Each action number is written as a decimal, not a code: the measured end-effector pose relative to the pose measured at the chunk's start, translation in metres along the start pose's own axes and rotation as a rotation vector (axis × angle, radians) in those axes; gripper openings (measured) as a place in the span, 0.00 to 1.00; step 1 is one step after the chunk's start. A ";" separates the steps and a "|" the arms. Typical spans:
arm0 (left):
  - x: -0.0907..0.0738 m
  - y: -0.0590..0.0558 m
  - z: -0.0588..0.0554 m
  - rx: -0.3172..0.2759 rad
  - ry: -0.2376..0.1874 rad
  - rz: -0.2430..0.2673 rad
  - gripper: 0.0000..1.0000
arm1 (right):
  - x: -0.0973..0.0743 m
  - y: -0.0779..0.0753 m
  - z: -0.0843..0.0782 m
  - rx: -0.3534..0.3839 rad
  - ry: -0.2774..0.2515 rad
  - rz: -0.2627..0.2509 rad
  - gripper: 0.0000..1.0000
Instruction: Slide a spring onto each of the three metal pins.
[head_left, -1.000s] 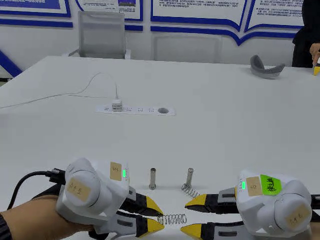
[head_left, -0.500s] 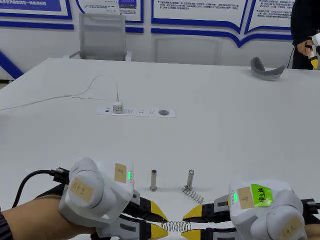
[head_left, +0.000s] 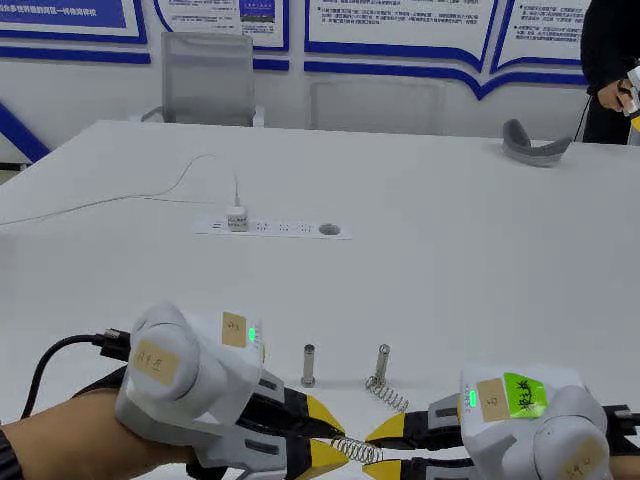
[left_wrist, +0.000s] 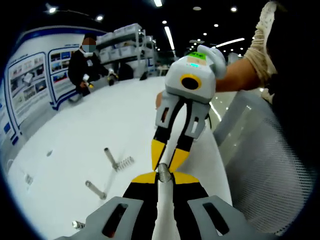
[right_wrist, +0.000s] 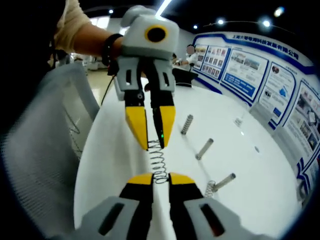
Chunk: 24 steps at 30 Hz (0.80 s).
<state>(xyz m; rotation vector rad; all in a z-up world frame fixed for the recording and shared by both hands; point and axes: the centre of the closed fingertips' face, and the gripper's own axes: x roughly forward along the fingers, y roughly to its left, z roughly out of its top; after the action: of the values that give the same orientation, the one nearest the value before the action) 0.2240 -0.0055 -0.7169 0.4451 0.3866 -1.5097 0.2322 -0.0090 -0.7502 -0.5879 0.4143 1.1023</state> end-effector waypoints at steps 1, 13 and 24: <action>0.000 0.000 0.002 -0.003 -0.006 0.003 0.09 | 0.000 -0.001 0.001 0.007 -0.005 -0.001 0.12; -0.001 0.004 0.026 -0.046 -0.108 0.027 0.09 | 0.000 -0.004 0.012 0.079 -0.066 -0.006 0.12; -0.001 0.006 0.038 -0.064 -0.164 0.034 0.09 | 0.001 -0.004 0.026 0.096 -0.100 0.000 0.12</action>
<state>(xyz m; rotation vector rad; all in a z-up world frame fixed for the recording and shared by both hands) 0.2291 -0.0242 -0.6831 0.2740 0.2958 -1.4850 0.2365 0.0072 -0.7297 -0.4463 0.3786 1.1011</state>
